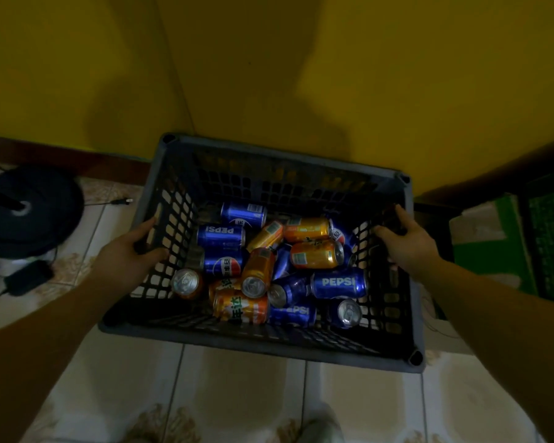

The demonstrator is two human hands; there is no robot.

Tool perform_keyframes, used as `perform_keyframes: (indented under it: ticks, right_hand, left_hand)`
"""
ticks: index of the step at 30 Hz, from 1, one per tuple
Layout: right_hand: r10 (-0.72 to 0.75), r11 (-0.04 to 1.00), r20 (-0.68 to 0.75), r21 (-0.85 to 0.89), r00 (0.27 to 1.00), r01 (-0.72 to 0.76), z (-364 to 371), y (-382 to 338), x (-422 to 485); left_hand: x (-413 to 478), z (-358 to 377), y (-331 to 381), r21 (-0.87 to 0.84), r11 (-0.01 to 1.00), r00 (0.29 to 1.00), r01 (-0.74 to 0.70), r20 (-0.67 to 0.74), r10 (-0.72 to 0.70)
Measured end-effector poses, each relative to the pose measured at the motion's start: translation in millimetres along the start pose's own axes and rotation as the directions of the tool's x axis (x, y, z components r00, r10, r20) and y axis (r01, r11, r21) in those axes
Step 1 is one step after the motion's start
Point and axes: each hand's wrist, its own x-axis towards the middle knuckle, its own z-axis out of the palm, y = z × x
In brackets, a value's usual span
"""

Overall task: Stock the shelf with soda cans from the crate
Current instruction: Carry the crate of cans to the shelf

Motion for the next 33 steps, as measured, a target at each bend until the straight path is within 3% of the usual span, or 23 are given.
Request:
perform_keyframes:
  ticks: [7, 15, 21, 28, 33]
  right_hand:
    - [0.054, 0.998, -0.027, 0.046, 0.998, -0.053, -22, 11, -58]
    - [0.090, 0.996, -0.023, 0.014, 0.996, -0.090, -118, -29, -207]
    - [0.197, 0.974, -0.165, 0.141, 0.966, -0.175, -198, -53, -354]
    - [0.391, 0.886, -0.279, 0.373, 0.877, -0.276, -280, -50, -513]
    - [0.543, 0.759, -0.306, 0.578, 0.782, -0.301, -322, -15, -618]
  left_hand:
    - [-34, -33, 6, 0.050, 0.999, 0.999, -0.016, 0.048, 0.013]
    - [-140, -154, 69, 0.115, 0.990, 0.987, -0.078, 0.150, 0.061]
    - [-207, -257, 137, 0.099, 0.973, 0.938, -0.211, 0.299, 0.173]
    - [-270, -322, 243, 0.096, 0.868, 0.815, -0.487, 0.407, 0.412]
    - [-335, -321, 314, 0.086, 0.733, 0.659, -0.675, 0.517, 0.547]
